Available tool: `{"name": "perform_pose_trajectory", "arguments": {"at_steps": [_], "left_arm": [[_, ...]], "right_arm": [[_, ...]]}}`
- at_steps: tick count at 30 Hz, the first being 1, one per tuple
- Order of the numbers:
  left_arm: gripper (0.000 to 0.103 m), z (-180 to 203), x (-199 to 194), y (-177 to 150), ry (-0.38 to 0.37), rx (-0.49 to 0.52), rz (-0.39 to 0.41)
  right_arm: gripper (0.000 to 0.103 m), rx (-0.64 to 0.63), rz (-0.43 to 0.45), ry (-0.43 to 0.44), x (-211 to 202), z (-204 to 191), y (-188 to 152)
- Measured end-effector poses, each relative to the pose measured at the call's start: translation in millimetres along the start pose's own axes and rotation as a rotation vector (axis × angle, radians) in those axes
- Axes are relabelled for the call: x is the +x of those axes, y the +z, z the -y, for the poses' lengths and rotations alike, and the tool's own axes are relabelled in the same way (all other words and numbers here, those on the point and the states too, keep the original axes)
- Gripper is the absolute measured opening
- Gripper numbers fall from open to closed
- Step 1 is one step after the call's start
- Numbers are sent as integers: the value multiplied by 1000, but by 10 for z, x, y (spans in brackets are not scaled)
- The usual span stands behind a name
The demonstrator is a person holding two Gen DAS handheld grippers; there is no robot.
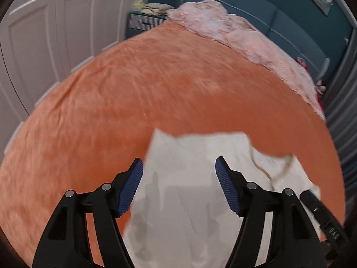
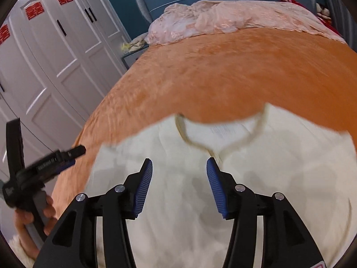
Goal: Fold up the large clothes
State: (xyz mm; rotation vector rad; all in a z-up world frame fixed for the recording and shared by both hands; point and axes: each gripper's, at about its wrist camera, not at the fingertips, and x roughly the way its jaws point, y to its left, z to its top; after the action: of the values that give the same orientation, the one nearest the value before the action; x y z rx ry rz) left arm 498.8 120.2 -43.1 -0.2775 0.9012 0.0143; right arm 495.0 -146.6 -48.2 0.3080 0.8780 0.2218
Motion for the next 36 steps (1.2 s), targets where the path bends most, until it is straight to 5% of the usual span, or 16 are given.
{"name": "perform_pose_trajectory", "arguments": {"at_steps": [7,12,13,14,17,22,36], "left_arm": [[65,104,607,68,66,67,-40],[65,11,921,-151,104,82,-55],[66,-22,954,-188,101,73,-51],[66,-46,963,-215,95,64,-38],[66,-47,955,-280,100,75,4],[69,-72,954,-332,81,74,37],[71,20,1021,-391,139,123,72]], "right_arm": [[50,19,-60,23,841,-112,360],[50,5,-159,-20,1306,-79,259],[40,-9,-165,-16,1355,-100,199],[19,-26,-153,-6,1352,-120,165],[5,-66,-76,5,1224,-163,124],[3,-46,25,-12,1095,-85,36],[2,-54,-35,-84,1390,-42,-51]]}}
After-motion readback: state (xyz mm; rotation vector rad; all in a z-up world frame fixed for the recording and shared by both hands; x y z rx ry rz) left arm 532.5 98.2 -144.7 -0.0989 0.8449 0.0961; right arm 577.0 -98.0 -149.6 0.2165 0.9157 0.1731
